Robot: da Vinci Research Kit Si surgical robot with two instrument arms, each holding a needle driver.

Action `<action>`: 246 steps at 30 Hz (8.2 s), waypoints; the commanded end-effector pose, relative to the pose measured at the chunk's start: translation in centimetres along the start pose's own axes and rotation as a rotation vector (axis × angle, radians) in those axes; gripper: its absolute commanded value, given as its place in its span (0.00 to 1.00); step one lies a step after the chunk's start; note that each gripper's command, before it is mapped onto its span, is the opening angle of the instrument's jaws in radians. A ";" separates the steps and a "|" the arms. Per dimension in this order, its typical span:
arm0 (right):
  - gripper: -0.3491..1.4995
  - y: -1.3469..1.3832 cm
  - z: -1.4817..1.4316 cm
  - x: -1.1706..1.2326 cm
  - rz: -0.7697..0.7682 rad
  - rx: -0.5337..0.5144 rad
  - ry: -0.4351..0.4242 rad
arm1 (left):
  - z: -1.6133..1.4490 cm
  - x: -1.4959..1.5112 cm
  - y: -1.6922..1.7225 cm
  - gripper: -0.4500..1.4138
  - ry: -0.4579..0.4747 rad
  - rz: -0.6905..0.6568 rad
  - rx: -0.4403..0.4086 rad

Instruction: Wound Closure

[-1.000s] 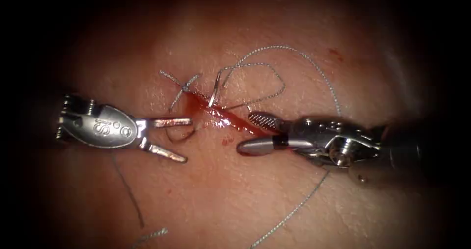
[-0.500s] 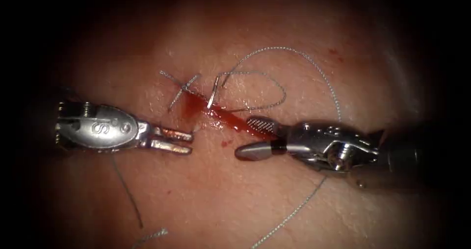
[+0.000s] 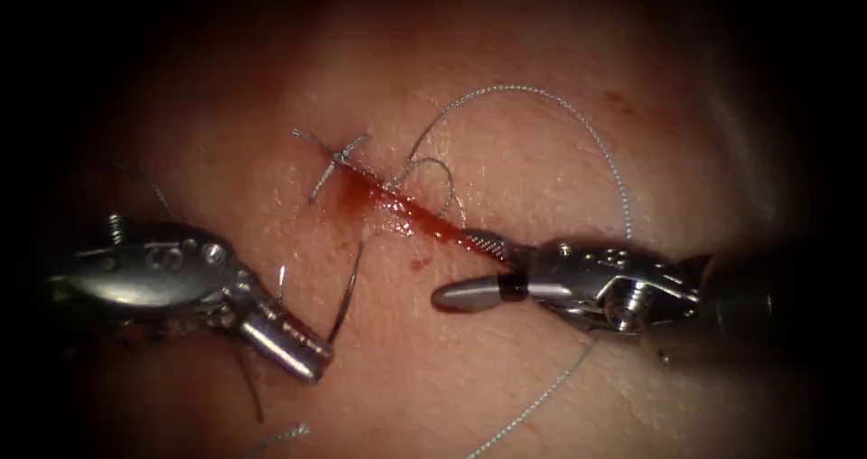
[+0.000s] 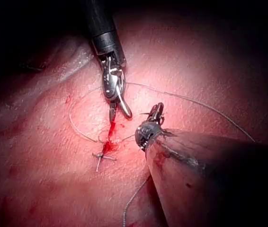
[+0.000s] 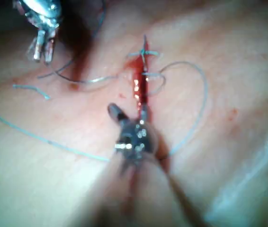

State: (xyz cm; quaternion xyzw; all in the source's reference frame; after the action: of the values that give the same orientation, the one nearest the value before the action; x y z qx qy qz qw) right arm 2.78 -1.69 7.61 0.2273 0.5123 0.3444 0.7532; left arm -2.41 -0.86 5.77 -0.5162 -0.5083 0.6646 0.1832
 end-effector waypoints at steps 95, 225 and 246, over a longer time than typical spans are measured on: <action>0.84 -1.68 0.15 0.45 -0.475 -0.217 -0.088 | -0.84 0.73 1.10 0.00 0.107 0.555 0.520; 0.74 -2.27 -0.92 0.24 -0.673 -0.194 0.013 | -0.79 0.73 1.26 0.00 0.106 0.578 0.511; 0.75 -0.90 -0.15 0.14 -0.685 -0.279 0.010 | -0.87 0.71 1.25 0.00 0.105 0.580 0.501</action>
State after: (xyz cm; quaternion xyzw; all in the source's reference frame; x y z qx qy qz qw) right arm 2.83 -2.14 6.73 -0.0552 0.5143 0.1317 0.8457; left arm -1.50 -0.34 4.34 -0.6090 -0.1499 0.7670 0.1355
